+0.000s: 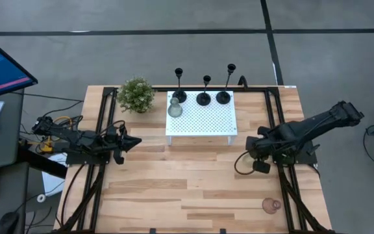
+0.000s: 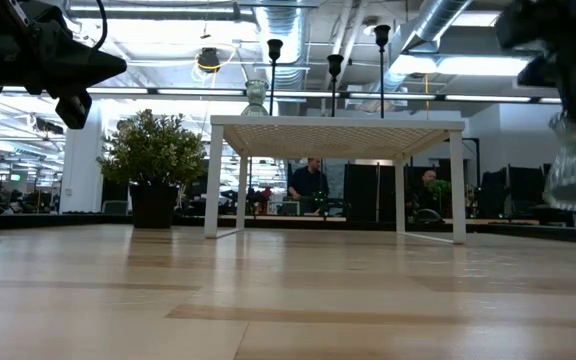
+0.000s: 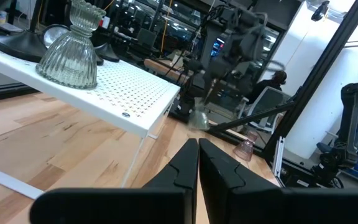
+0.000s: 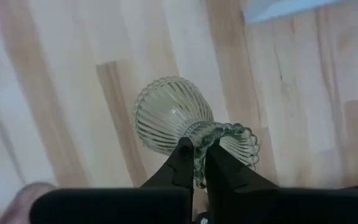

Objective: Pick & Place candle stick holders
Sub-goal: Put the green candle holder on the shelf aligned with the middle black candle holder

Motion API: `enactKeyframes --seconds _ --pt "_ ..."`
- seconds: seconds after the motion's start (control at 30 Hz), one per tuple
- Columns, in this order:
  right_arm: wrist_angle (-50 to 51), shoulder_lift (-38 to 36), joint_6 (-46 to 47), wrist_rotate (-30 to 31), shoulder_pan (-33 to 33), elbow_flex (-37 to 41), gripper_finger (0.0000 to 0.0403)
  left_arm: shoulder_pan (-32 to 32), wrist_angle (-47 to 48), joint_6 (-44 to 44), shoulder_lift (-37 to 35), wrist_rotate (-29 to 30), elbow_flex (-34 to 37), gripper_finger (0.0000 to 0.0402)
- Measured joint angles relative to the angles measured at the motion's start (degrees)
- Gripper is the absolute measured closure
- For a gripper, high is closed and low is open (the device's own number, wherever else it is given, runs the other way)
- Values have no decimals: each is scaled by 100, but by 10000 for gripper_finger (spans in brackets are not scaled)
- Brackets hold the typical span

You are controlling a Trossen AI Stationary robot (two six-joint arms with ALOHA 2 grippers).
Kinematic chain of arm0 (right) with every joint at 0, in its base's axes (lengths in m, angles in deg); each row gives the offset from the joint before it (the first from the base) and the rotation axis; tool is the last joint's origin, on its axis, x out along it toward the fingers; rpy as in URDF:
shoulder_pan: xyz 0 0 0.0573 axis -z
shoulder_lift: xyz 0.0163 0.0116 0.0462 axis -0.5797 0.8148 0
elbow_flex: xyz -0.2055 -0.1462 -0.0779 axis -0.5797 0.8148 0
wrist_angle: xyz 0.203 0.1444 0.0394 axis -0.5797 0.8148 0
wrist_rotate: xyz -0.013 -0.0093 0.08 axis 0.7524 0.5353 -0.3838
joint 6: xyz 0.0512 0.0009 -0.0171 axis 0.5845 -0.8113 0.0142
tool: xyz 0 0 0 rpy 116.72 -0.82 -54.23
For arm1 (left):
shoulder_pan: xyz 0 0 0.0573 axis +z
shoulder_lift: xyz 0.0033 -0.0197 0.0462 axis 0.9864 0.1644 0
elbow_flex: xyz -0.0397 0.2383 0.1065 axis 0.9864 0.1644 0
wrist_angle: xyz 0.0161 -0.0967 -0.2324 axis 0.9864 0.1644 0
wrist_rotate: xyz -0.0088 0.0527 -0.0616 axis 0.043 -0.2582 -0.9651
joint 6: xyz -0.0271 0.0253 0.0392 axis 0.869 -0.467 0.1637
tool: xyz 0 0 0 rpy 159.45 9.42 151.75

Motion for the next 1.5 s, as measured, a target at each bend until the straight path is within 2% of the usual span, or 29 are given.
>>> enactKeyframes --seconds 0.4,0.6,1.0,1.1,1.27,1.5 --pt "901 2 -422 460 356 -2086 403 -1 -2 0 0 -1 0 389" --pt "736 233 -1218 768 728 -3066 401 1 0 2 0 -1 0 389" --pt "339 2215 -4592 997 2146 -4467 401 1 -17 2 0 0 0 389" --pt "233 2712 -5248 1240 2343 -4764 401 1 -20 2 0 -1 0 389" --pt "107 3409 -5952 1526 2543 -5302 401 1 -35 0 0 1 0 389" --pt "37 4092 -6394 1774 2662 -5869 402 -1 -42 0 0 -1 0 389"
